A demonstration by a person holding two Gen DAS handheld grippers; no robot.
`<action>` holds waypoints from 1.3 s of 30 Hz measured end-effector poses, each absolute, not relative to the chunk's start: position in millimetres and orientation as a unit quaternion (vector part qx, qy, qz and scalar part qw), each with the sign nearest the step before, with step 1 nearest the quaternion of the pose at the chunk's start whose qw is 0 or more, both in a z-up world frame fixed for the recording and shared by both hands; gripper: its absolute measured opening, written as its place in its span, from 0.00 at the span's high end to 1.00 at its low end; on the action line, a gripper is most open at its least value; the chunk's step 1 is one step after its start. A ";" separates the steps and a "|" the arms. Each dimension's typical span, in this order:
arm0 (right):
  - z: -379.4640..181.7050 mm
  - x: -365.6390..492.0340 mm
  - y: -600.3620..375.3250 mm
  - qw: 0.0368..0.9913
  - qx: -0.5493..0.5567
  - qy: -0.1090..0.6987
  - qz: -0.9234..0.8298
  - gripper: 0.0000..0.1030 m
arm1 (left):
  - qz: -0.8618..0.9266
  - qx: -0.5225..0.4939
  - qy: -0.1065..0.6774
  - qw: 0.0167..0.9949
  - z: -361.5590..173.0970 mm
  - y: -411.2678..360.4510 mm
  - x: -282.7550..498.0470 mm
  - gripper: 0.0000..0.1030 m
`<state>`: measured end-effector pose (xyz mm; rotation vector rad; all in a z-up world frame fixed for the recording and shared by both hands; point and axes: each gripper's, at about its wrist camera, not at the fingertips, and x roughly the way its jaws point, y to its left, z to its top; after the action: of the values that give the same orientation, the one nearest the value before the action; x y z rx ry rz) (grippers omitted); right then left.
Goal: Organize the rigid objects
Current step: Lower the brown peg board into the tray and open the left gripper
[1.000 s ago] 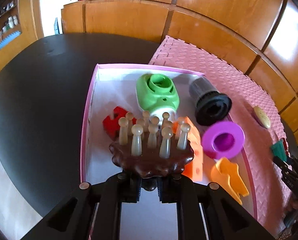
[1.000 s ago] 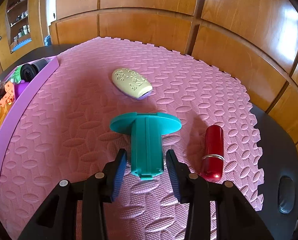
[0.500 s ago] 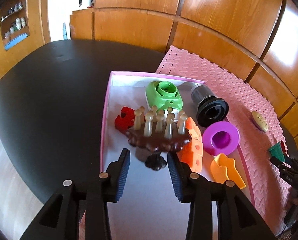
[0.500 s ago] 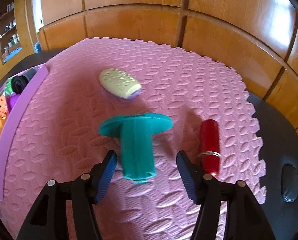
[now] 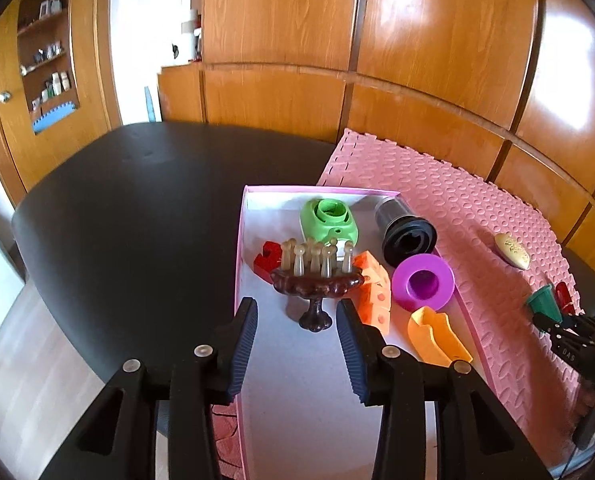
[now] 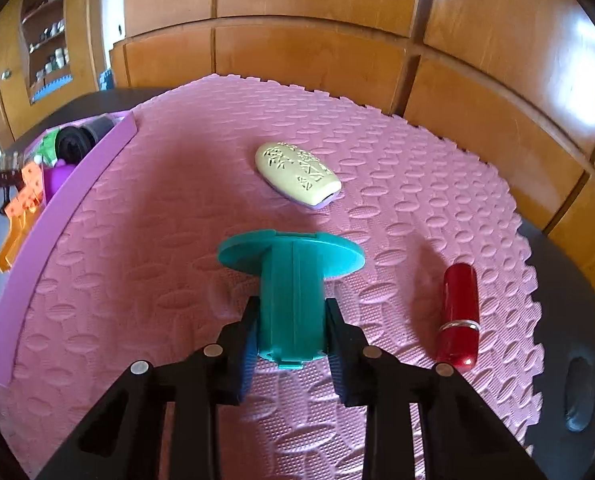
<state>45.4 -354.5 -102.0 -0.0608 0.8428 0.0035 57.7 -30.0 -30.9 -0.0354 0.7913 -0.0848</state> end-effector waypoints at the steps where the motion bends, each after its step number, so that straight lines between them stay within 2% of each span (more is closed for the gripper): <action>1: -102.1 45.9 -358.7 0.911 -0.013 0.411 0.007 0.72 | -0.041 -0.014 0.383 0.923 -29.6 -30.5 56.1 0.59; 19: -101.6 43.5 -351.2 0.913 -0.052 0.405 0.003 0.71 | -0.051 0.005 0.367 0.929 -23.0 -41.5 38.2 0.58; 23: -101.7 44.0 -355.9 0.913 -0.037 0.406 0.010 0.71 | -0.057 0.010 0.368 0.928 -24.6 -45.6 36.2 0.55; 39: -101.3 42.7 -347.0 0.913 -0.071 0.401 -0.001 0.72 | -0.107 0.048 0.387 0.915 -39.8 -85.9 29.8 0.55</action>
<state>42.7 -347.0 -101.3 -0.1467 0.8251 -0.0020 29.8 -85.9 -39.8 0.0988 0.7965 -0.2196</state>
